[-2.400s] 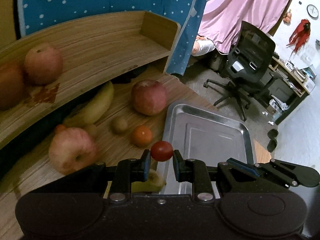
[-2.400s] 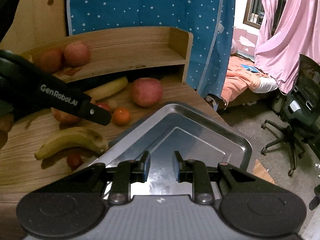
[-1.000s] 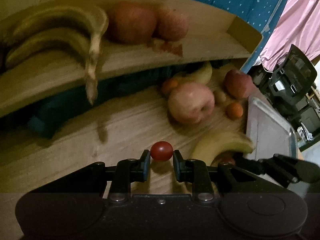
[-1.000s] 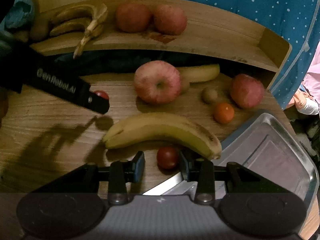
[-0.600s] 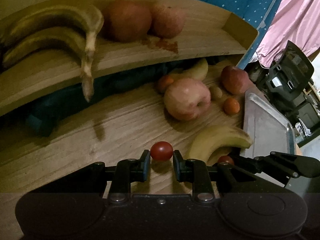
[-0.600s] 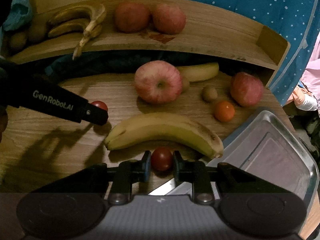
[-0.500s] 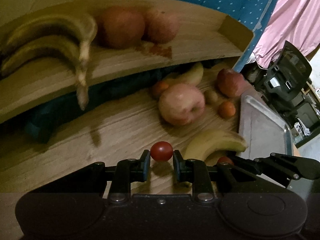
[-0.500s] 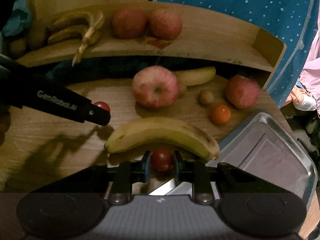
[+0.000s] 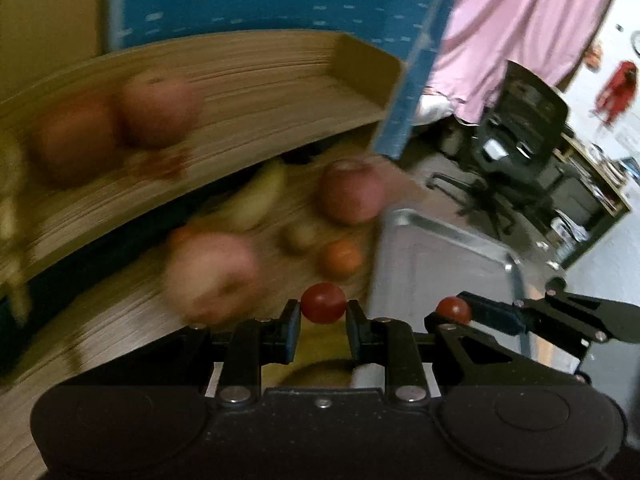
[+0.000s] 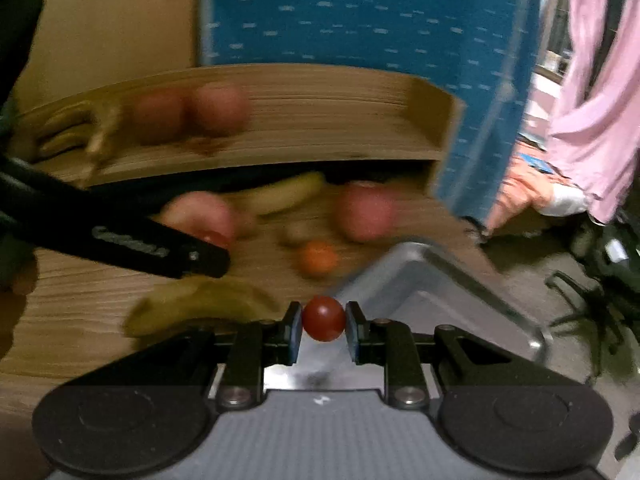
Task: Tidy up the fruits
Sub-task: 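Carry both cherry tomatoes over the silver tray with both grippers, then open both grippers to drop the cherry tomatoes onto the tray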
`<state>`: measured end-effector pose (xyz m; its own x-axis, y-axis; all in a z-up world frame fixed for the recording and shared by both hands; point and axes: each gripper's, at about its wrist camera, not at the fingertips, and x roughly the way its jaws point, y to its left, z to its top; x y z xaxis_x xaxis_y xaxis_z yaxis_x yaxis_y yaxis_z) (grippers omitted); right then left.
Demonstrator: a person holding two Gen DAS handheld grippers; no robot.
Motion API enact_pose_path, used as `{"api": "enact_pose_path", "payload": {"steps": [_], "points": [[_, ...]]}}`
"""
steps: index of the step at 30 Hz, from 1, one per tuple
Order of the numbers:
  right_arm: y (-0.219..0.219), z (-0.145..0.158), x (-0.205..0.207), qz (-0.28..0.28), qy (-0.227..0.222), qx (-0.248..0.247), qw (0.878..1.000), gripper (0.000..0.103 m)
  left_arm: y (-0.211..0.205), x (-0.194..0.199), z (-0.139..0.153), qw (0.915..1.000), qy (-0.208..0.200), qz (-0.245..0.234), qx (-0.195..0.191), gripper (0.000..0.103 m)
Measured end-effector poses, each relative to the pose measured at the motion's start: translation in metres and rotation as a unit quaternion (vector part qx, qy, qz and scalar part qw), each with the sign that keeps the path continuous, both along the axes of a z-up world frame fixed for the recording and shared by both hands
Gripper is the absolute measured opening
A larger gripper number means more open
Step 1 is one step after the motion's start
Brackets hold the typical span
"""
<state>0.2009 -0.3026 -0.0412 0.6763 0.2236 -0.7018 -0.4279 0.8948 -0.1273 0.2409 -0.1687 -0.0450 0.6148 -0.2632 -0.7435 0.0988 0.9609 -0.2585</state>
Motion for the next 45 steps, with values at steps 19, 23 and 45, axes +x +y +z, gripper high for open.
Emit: {"api": "enact_pose_path", "payload": {"steps": [19,23,45], "points": [[-0.112,-0.043,0.061,-0.127,0.03,0.005,0.991,0.026,-0.107,0.079,-0.041,0.9951,0.022,-0.094,0.02,0.025],[-0.113,-0.048,0.065,-0.128,0.037,0.011,0.991,0.026,-0.11,0.085,-0.046,0.9944,0.03,-0.098,0.025,0.025],[-0.086,0.001,0.014,-0.103,-0.009,0.042,0.994,0.09,-0.04,0.025,0.015,0.9989,-0.038,-0.009,0.025,0.088]]}}
